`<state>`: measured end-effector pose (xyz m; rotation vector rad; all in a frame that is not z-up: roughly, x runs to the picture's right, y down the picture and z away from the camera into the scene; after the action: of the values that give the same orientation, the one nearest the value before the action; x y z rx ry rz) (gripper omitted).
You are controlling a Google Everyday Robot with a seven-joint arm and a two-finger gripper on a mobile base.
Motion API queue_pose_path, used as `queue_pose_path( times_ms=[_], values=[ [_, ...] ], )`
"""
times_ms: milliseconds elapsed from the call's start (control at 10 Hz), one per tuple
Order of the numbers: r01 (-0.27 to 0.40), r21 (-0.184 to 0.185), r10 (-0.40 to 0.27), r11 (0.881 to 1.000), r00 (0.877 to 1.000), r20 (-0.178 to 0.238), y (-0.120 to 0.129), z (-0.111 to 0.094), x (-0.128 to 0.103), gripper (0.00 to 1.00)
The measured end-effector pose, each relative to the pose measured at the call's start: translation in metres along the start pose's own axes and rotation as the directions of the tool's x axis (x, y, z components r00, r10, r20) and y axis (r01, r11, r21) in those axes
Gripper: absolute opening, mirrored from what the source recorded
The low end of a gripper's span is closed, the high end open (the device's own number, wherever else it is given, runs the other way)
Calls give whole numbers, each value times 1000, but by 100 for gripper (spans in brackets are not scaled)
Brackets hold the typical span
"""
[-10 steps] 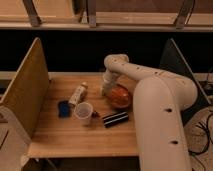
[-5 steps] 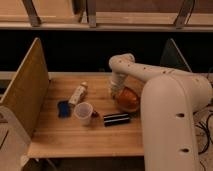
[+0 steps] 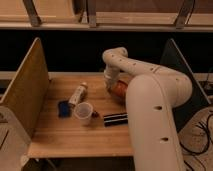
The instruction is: Drag the ceramic bowl in a circle
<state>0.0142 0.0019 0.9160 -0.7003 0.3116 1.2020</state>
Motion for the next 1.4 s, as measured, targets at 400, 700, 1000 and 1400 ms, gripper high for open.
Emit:
queue_pose_path(
  times_ms=[400, 700, 1000, 1400],
  values=[
    [110, -72, -107, 991, 993, 42, 55, 5, -40, 0],
    [110, -120, -102, 987, 992, 72, 99, -8, -34, 0],
    [40, -111, -36, 993, 999, 34, 110, -11, 8, 0],
    [-96, -29, 95, 995, 994, -60, 70, 4, 68, 0]
  ],
)
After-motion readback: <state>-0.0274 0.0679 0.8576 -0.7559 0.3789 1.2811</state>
